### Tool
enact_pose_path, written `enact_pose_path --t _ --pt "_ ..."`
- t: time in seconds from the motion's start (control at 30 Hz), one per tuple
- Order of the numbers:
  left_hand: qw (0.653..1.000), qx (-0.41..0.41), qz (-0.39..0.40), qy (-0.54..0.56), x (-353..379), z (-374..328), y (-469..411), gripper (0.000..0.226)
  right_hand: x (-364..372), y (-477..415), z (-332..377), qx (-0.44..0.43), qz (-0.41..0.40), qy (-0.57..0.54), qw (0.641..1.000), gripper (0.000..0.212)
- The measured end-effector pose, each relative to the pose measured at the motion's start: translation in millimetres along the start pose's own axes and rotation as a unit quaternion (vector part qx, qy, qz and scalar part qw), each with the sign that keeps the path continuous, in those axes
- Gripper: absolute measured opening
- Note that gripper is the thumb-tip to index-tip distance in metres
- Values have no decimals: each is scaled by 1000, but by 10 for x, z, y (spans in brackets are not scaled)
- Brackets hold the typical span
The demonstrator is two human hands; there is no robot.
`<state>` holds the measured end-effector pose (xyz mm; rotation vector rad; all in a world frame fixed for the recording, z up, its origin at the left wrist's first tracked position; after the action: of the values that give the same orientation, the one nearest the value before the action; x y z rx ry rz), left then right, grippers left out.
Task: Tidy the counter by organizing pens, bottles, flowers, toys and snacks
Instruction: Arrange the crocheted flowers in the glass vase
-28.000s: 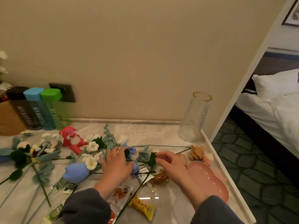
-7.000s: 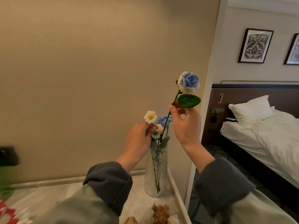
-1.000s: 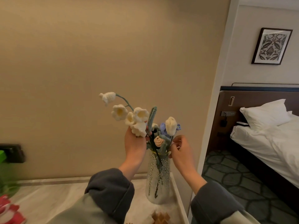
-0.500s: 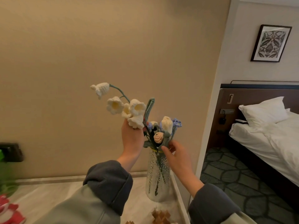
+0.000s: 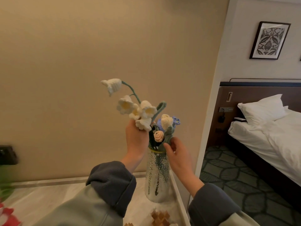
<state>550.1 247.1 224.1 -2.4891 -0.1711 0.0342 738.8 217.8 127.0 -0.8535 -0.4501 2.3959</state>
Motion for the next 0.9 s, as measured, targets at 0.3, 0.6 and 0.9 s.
enact_pose_path --t 0.3,0.6,0.9 --pt "964 143 93 -203 158 26 340 14 16 47 28 9 16 -22 1000 16" --pt "919 66 168 -350 138 579 496 17 25 166 46 15 32 -37 999 21" --pt "856 121 132 -485 20 492 692 49 2 499 -159 93 39 -69 992 30"
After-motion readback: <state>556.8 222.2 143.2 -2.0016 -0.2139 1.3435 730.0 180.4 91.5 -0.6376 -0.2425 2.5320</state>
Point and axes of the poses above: each hand's wrist, its own y-axis away from the middle knuckle, its own x-axis out of the palm, z = x × y, the point moved 10 cm from there along -y, towards the middle knuckle, and after that the axes turned 1 degree about -y, right-handed, at the moved point
